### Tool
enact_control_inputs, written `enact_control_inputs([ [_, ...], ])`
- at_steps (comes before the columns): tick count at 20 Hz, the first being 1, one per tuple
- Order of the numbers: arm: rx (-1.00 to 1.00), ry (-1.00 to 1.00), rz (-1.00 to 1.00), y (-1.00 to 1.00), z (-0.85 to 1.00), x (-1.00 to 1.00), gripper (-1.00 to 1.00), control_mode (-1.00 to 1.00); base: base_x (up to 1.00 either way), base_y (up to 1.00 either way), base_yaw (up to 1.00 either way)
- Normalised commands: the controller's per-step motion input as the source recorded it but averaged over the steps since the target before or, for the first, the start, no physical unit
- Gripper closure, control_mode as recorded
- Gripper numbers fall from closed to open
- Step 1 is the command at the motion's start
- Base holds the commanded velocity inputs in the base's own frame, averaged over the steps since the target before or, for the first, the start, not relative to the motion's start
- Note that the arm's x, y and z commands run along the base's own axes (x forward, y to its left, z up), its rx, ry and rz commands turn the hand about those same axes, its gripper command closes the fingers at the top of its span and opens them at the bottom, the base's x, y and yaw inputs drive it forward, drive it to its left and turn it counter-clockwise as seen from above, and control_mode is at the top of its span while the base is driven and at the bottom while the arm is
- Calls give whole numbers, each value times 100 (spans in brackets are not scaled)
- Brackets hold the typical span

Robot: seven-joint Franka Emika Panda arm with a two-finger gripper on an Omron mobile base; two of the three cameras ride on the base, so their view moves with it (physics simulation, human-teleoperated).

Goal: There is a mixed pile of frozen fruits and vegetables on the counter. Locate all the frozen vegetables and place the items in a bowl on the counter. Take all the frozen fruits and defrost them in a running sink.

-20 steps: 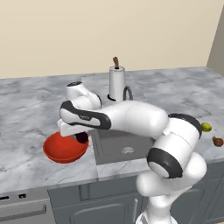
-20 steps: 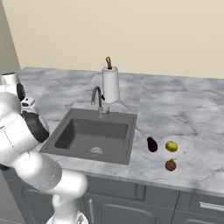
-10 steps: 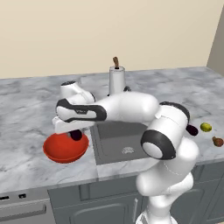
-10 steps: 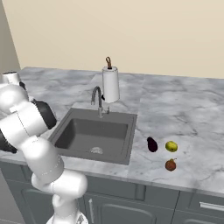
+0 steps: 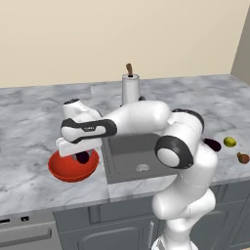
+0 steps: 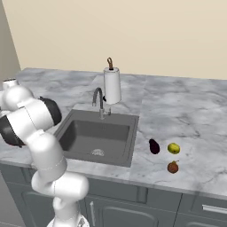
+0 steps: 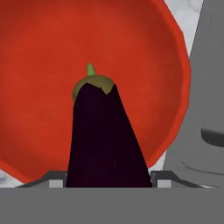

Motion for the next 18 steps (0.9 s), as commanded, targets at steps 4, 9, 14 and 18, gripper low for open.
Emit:
enact_control_inputs([
  [4, 0, 0, 0, 0, -47, 0, 100, -100, 0, 0, 0],
  [9, 0, 0, 0, 2, -11, 0, 100, -100, 0, 0, 0],
  [14, 0, 0, 0, 10, -8, 0, 100, -100, 0, 0, 0],
  [18, 0, 0, 0, 11, -5, 4, -100, -100, 0, 0, 0],
])
